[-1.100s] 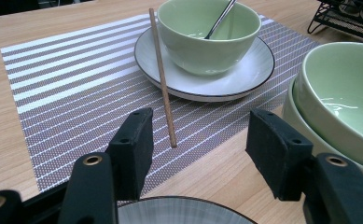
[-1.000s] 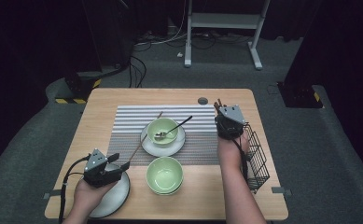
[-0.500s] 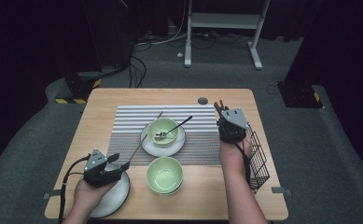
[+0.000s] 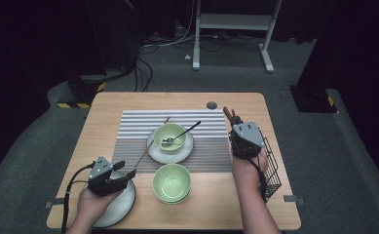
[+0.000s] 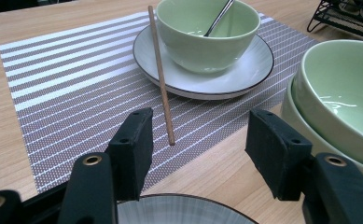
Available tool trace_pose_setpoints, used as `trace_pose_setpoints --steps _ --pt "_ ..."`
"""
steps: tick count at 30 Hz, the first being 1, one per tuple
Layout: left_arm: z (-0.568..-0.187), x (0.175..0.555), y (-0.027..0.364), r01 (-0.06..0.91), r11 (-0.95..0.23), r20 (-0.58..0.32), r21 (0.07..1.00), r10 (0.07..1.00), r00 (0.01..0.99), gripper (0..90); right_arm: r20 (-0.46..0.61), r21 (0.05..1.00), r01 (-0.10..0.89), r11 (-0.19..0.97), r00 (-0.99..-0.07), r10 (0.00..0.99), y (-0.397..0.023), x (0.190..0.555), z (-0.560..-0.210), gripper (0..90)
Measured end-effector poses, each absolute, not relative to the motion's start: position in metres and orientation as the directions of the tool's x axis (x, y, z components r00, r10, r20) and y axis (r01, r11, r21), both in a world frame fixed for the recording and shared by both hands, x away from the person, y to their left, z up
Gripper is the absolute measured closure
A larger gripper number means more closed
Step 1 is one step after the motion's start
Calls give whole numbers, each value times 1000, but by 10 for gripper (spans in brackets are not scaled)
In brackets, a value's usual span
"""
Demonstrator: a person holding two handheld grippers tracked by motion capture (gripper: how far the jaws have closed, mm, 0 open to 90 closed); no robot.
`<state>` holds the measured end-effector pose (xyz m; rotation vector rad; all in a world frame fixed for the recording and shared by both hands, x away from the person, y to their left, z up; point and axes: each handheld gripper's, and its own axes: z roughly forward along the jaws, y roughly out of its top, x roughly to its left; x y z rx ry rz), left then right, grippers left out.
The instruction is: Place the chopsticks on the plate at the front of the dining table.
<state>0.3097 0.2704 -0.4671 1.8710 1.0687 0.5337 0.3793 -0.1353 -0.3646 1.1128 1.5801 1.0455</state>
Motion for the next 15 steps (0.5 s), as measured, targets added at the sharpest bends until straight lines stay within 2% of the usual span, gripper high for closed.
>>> trace_pose_setpoints --steps 15 --pt "-468 310 270 450 -231 -54 863 842 536 418 -185 965 155 212 -172 968 -148 364 -361 830"
